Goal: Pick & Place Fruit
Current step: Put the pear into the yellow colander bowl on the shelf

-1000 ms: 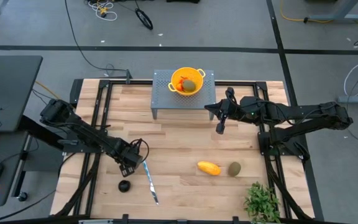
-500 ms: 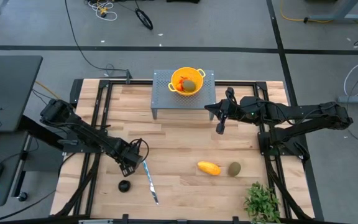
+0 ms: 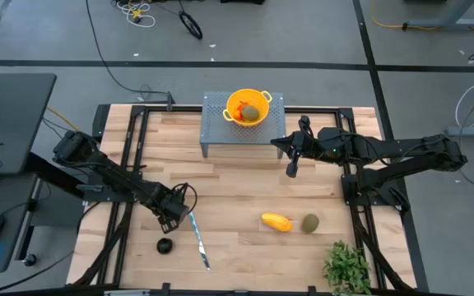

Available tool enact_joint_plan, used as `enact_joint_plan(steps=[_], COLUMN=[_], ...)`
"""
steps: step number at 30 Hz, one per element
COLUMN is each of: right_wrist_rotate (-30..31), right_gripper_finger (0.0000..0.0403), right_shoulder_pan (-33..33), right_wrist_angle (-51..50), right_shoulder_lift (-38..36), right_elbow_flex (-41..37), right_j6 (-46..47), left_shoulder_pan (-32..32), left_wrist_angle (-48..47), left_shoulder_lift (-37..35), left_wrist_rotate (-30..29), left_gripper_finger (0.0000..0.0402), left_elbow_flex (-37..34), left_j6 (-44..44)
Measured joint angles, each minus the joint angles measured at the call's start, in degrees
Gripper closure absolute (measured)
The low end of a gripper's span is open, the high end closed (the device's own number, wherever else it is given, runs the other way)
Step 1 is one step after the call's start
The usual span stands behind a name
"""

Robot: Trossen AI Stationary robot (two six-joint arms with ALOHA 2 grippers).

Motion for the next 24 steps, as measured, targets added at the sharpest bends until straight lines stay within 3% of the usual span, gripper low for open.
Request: enact_joint_plan(steps=[12, 24], right_wrist_rotate=[0.3, 0.2], right_gripper_finger=[0.0381, 0.0381], right_shoulder_pan=[0.0, 0.0], right_wrist_angle=[0.0, 0.0], right_shoulder_lift=[0.0, 0.0], right_elbow_flex=[0.0, 0.0], right_j6=[0.0, 0.0], left_shoulder_pan=[0.0, 0.2], left_wrist_angle=[-4.3, -9.4], left_shoulder_lift=[0.0, 0.0], left_wrist_rotate=[2.1, -1.8], left_gripper_finger=[0.0255, 0.0261], left_elbow_flex=[2.6, 8.9], left_j6=[4.9, 13.6])
